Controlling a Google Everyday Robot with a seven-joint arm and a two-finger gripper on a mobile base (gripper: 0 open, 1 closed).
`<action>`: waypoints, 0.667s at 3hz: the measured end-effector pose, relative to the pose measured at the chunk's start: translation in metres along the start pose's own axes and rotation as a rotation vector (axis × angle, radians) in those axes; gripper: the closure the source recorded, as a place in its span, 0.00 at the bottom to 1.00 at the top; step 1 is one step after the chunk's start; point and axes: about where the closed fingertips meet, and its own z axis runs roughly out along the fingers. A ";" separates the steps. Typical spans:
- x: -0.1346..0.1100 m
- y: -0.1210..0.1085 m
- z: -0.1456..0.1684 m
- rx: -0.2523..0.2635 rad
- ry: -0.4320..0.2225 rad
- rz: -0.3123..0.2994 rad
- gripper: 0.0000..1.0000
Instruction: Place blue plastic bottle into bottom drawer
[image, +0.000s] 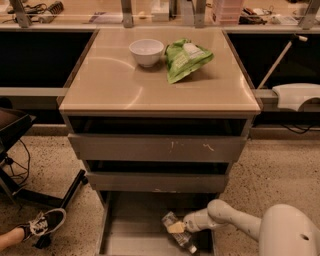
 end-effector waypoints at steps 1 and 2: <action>0.000 0.000 0.000 0.000 0.000 0.000 0.00; 0.000 0.000 0.000 0.000 0.000 0.000 0.00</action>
Offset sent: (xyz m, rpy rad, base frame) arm 0.0000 0.0000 0.0000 0.0000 0.0000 0.0000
